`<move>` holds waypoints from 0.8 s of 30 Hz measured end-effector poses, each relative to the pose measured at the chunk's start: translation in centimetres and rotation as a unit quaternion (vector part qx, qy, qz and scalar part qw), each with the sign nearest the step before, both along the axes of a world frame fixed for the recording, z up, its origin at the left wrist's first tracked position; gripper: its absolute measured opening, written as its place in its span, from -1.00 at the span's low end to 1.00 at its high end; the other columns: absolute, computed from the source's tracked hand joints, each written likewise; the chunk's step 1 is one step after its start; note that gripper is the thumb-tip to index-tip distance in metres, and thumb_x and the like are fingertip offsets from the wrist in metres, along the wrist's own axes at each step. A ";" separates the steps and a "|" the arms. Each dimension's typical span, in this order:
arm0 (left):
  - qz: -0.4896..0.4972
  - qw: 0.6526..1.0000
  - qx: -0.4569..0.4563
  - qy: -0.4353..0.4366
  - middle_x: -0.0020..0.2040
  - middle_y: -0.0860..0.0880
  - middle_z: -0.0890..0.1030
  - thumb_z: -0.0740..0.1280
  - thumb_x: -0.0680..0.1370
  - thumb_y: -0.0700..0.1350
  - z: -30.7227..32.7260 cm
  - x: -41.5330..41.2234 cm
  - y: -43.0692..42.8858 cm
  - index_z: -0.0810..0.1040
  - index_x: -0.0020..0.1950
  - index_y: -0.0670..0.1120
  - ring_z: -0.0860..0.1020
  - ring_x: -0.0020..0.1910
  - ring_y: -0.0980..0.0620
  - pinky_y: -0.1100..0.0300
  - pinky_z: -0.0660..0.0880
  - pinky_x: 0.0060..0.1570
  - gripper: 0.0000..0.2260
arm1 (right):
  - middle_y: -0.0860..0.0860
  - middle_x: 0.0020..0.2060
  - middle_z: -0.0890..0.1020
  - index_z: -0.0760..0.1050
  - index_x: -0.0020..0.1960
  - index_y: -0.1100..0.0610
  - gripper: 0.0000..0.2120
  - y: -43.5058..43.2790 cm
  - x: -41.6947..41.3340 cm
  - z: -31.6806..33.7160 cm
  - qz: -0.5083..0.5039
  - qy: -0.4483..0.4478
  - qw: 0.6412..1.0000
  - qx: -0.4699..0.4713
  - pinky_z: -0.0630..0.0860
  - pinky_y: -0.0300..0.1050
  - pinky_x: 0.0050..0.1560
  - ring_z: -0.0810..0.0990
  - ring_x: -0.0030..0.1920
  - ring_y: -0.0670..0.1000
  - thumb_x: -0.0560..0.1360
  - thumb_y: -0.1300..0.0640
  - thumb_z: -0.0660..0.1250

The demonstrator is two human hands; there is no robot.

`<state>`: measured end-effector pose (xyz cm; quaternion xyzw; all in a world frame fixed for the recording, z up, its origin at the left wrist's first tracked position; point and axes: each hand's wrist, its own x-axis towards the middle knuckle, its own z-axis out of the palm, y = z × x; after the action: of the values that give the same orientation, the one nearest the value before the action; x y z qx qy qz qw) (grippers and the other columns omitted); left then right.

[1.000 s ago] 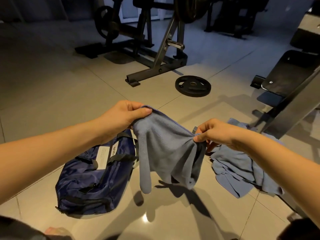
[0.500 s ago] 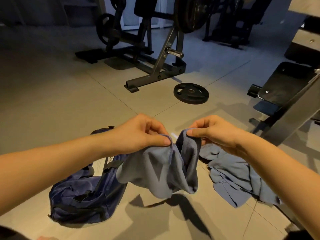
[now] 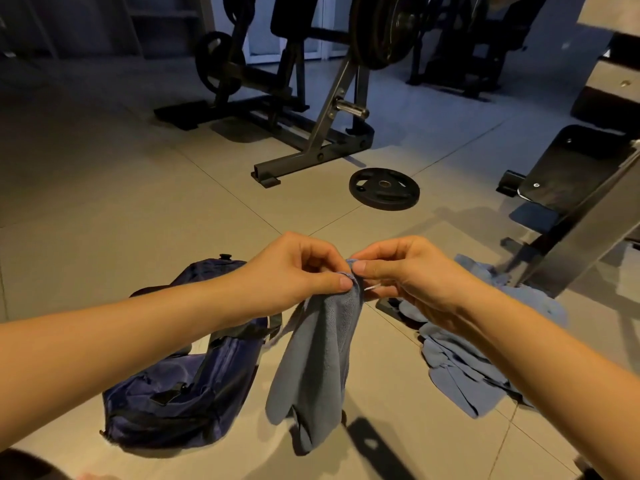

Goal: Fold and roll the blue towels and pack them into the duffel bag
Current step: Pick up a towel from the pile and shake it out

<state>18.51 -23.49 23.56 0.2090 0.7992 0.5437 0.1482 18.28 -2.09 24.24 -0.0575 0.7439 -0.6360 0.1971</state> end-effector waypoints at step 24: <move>0.080 0.996 0.044 0.003 -0.10 -0.12 0.72 0.52 0.47 -0.12 -0.9 -0.4 0.0 0.67 -0.05 -0.18 0.70 -0.05 -0.07 0.12 0.63 0.05 -0.85 | 0.09 -0.09 0.74 0.69 0.00 0.19 -0.91 -1.1 0.5 -0.5 0.000 0.111 0.992 0.058 0.67 -0.09 0.01 0.70 -0.02 0.05 0.52 0.23 0.42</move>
<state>18.11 -23.54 22.62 0.1524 0.7889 0.5881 0.0920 18.74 -3.18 23.74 -0.1159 0.7966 -0.5819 0.1160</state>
